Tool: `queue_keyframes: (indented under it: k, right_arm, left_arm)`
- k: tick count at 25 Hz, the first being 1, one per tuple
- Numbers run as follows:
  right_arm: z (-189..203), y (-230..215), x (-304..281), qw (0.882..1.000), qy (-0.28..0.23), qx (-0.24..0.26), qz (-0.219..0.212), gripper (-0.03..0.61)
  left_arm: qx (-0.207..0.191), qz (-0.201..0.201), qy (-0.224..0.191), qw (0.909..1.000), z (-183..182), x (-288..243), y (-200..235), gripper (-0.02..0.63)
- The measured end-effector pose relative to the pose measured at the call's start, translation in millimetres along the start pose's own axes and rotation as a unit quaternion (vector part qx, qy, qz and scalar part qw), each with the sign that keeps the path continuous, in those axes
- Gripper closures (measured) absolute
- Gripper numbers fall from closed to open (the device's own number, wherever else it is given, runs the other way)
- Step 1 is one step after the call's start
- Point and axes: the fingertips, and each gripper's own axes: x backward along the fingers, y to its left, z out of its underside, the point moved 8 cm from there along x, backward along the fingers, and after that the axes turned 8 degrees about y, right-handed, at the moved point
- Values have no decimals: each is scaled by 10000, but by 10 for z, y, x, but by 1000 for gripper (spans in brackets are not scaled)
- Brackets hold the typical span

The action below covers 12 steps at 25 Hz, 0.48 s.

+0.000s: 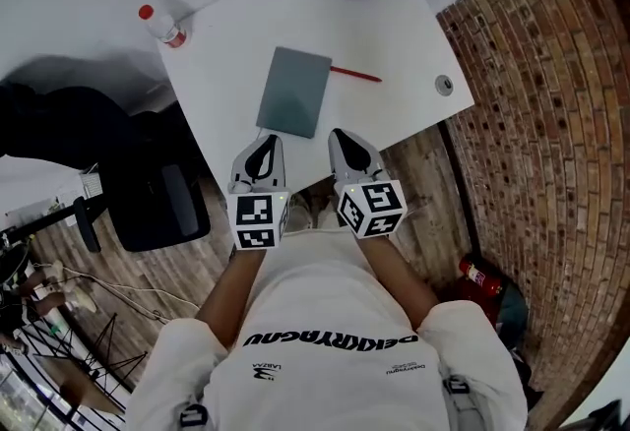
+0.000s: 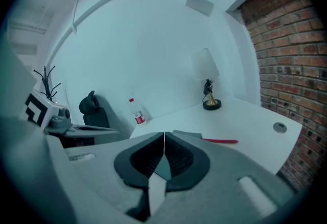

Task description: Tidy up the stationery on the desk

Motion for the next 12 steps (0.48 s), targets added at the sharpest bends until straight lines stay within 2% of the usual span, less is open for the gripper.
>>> queue_keyframes:
  k: [5, 12]
  right_arm:
    - [52, -163, -217, 9995, 304, -71, -25, 583]
    - [101, -417, -633, 9968, 764, -121, -193, 566]
  left_arm:
    - [106, 5, 381, 9992, 18, -313, 104, 615]
    - [303, -249, 752, 9964, 21, -757, 256, 601]
